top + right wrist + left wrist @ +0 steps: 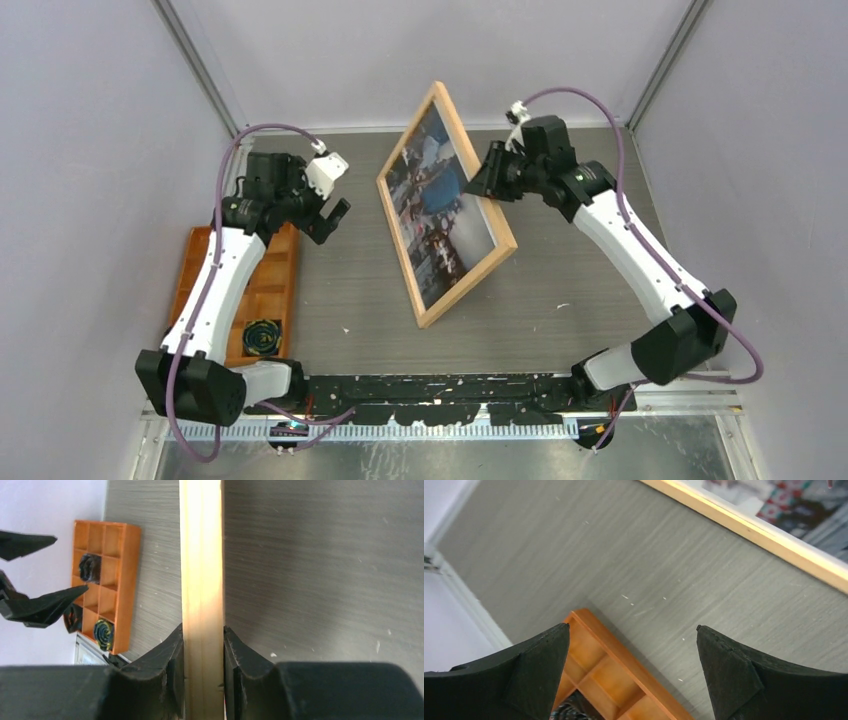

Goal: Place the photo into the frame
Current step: Turn over the photo frame at the center of the board.

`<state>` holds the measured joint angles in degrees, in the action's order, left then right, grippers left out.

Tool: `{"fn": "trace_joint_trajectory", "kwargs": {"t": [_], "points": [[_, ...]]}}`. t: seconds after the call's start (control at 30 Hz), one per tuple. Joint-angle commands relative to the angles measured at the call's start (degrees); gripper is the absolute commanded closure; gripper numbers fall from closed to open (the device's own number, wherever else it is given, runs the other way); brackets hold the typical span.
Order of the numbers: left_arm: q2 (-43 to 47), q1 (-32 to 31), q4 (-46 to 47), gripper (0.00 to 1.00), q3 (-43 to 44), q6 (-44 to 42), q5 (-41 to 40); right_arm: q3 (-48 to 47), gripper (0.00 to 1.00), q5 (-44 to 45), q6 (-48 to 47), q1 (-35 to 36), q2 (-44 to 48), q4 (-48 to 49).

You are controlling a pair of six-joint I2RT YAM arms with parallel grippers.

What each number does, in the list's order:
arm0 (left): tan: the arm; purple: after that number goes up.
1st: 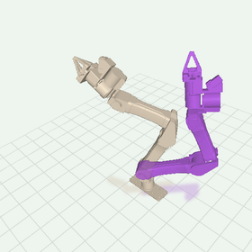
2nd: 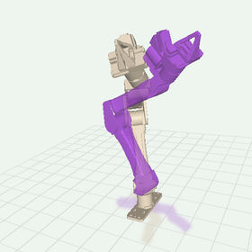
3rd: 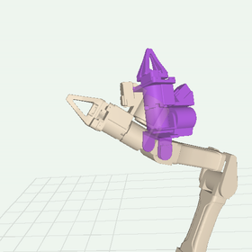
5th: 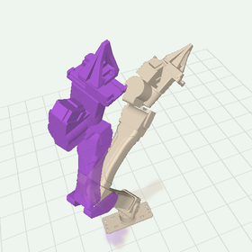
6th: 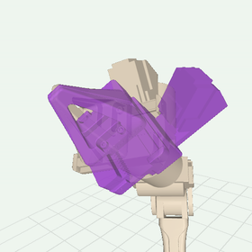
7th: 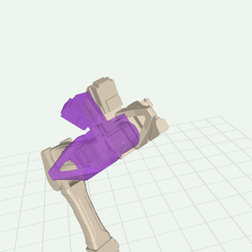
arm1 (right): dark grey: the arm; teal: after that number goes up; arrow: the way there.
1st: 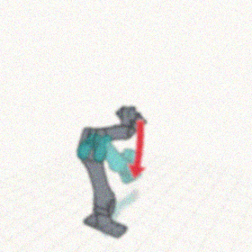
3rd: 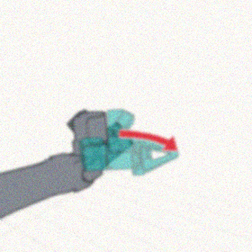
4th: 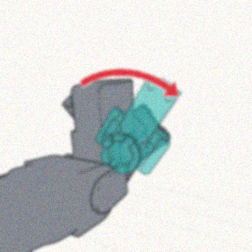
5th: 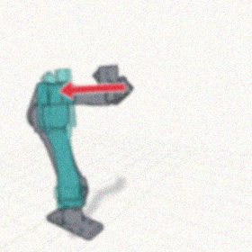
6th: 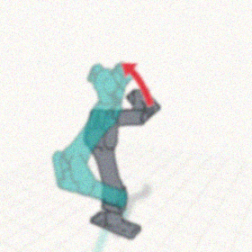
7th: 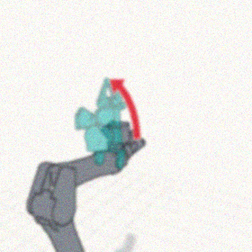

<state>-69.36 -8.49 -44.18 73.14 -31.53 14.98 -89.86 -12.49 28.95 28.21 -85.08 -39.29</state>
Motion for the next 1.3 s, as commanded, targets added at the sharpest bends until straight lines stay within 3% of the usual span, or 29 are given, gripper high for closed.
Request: {"fn": "trace_joint_trajectory", "kwargs": {"t": [0.0, 0.23, 0.37, 0.9, 1.27], "points": [[-1.67, 0.32, -0.12, 0.0, -3.3, 1.99, 1.64, 14.17, 0.96, -7.15, 6.49, -4.27, 8.97, 7.25], [-10.53, 0.23, 3.61, 0.0, -7.05, 3.98, -0.41, 38.89, 0.96, -6.01, 9.34, -8.46, 17.31, 22.17], [-12.8, 0.23, 6.63, 0.0, -8.29, 7.63, 0.08, 45.76, 0.96, -4.13, 8.04, -9.13, 16.99, 26.61], [-13.19, 0.23, 17.06, 0.0, -14.9, 13.35, 0.26, 55.76, 0.85, 5.3, 5.58, -9.39, 4.11, 38.6], [-12.75, 0.23, 20.28, 0.0, -17.63, 15.0, -0.5, 54.93, 0.6, 9.18, 5.68, -9.45, 2.11, 37.47]]}}
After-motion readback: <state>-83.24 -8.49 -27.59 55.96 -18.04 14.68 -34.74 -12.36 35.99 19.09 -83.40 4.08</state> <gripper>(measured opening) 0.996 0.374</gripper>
